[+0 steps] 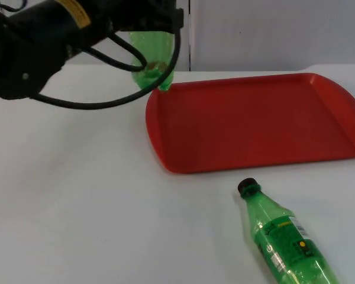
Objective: Place the bottle upright on the tray.
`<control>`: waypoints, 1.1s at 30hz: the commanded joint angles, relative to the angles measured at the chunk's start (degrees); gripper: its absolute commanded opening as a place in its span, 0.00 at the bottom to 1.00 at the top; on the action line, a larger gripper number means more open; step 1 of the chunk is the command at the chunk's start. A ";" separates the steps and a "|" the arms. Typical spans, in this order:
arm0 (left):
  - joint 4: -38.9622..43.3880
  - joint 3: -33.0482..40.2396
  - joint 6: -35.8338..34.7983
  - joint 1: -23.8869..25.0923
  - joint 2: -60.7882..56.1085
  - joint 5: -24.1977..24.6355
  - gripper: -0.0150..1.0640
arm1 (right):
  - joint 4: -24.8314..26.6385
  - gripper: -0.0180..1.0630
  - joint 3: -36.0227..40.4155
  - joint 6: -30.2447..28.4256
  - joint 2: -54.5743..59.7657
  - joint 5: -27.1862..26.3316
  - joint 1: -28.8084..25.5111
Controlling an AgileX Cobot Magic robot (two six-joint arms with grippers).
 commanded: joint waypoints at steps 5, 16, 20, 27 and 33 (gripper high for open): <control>2.10 -8.57 -1.71 -0.18 7.90 -1.72 0.01 | 0.18 0.99 0.37 -0.28 -0.19 -0.08 -0.46; 8.25 -20.83 -4.17 -0.28 20.20 -1.72 0.01 | 0.18 0.99 0.37 -0.28 -0.19 -0.08 -0.46; 8.25 -23.66 -4.17 -0.28 23.03 -1.72 0.01 | 0.18 0.99 0.37 -0.28 -0.19 -0.08 -0.46; 9.48 -29.34 -5.55 -0.39 28.86 -1.72 0.01 | 0.18 0.99 0.37 -0.28 -0.19 -0.08 -0.46; 13.37 -32.30 -7.36 -0.60 31.77 -1.72 0.01 | 0.18 0.99 0.37 -0.28 -0.19 -0.08 -0.46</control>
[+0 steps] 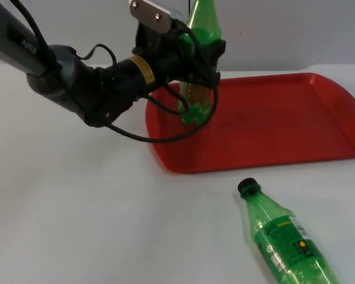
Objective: Place the bottle upright on the tray.
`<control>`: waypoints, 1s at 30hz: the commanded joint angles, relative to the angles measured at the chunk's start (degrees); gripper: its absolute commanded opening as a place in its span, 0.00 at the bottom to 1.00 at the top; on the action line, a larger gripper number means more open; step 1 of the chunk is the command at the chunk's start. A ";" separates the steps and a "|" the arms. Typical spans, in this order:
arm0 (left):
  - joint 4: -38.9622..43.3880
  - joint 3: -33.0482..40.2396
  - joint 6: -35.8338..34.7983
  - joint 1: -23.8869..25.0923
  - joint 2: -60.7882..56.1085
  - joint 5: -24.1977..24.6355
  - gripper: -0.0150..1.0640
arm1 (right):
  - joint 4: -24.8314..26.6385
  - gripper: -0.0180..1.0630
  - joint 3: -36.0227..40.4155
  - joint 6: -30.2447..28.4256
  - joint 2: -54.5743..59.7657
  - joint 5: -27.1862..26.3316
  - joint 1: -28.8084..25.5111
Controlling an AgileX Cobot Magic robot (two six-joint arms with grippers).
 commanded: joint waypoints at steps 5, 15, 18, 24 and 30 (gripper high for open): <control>1.91 -1.06 -1.22 -0.60 1.32 -1.37 0.01 | 0.18 0.99 0.37 -0.28 -0.19 -0.08 -0.46; 2.35 -1.06 -1.77 -0.60 1.45 -1.27 0.22 | 0.18 0.99 0.37 -0.28 -0.19 -0.08 -0.46; 2.35 -1.06 -1.82 -0.60 1.45 -1.27 0.51 | 0.18 0.99 0.37 -0.28 -0.19 -0.08 -0.46; 2.35 -1.06 -1.82 -0.60 1.45 -1.27 0.77 | 0.18 0.99 0.37 -0.28 -0.19 -0.08 -0.46; 2.35 -1.06 -1.82 -0.60 1.45 -1.27 0.82 | 0.18 0.99 0.37 -0.28 -0.19 -0.08 -0.46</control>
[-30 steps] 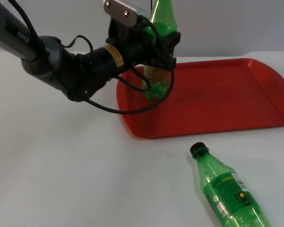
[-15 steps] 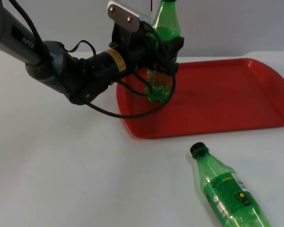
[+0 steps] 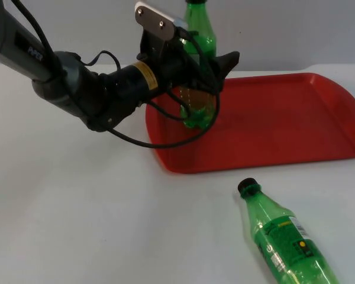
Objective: Place the bottle upright on the tray.
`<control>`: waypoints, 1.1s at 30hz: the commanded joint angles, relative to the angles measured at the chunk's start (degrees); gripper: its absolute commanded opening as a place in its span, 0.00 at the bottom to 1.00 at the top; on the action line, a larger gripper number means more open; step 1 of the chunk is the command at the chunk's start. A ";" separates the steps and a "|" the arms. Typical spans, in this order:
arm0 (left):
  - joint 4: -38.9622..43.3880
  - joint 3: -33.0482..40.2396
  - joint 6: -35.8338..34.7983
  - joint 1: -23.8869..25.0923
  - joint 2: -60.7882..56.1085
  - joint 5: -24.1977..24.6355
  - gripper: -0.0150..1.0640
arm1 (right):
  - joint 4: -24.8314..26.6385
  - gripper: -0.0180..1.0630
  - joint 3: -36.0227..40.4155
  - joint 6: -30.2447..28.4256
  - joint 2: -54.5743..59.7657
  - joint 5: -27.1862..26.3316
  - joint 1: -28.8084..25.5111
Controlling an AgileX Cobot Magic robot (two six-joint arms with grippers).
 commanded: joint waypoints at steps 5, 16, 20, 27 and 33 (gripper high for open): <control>0.94 -0.23 -0.50 -0.41 0.13 -0.39 0.82 | 0.18 0.99 0.37 -0.28 -0.19 -0.08 -0.46; 2.02 0.01 -0.21 0.69 -0.37 -0.39 0.99 | 0.18 0.99 0.37 -0.28 -0.19 -0.08 -0.46; 8.12 0.01 -0.90 1.37 -0.47 -0.39 0.99 | 0.18 0.99 0.37 -0.28 -0.19 -0.08 -0.46; 14.65 0.01 -7.19 2.80 -0.58 -0.39 0.99 | 0.18 0.99 0.37 -0.28 -0.19 -0.08 -0.46; 14.65 0.01 -10.07 5.19 -0.67 -0.39 0.99 | 0.18 0.99 0.37 -0.28 -0.19 -0.08 -0.46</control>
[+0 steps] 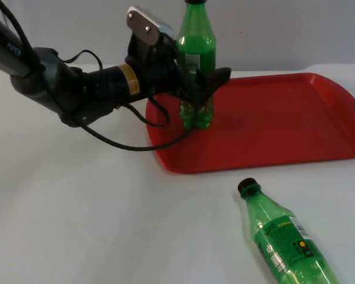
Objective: Place the bottle upright on the tray.
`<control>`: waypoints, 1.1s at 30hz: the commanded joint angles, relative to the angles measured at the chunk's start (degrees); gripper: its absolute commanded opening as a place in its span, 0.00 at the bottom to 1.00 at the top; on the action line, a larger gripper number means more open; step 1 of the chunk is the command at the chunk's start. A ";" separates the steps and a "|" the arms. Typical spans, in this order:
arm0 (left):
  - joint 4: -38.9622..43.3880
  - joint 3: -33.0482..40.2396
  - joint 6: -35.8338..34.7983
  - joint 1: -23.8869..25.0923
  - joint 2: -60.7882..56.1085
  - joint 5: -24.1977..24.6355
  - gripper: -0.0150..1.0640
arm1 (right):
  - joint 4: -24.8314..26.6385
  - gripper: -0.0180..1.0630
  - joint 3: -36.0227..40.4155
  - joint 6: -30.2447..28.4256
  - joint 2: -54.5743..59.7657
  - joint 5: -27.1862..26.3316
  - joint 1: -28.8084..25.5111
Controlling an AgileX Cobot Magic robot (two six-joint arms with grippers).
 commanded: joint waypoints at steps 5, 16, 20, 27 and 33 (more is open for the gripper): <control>3.37 1.21 -3.33 2.05 -1.14 -0.39 0.99 | 0.18 0.99 0.37 -0.17 -0.19 -0.08 -0.46; 4.82 13.69 -2.28 3.36 -10.02 -0.74 0.99 | 0.18 0.99 0.37 -0.17 -0.19 -0.08 -0.46; 4.82 18.29 -2.28 3.36 -13.80 -0.06 0.99 | 0.18 0.99 0.37 -0.17 -0.19 -0.08 -0.46; 4.82 26.14 -2.77 3.36 -22.62 3.92 0.99 | 0.18 0.99 0.37 -0.17 -0.19 -0.08 -0.46; 6.67 28.63 -12.26 3.36 -30.83 16.38 0.99 | 0.18 0.99 0.37 -0.17 -0.19 -0.08 -0.46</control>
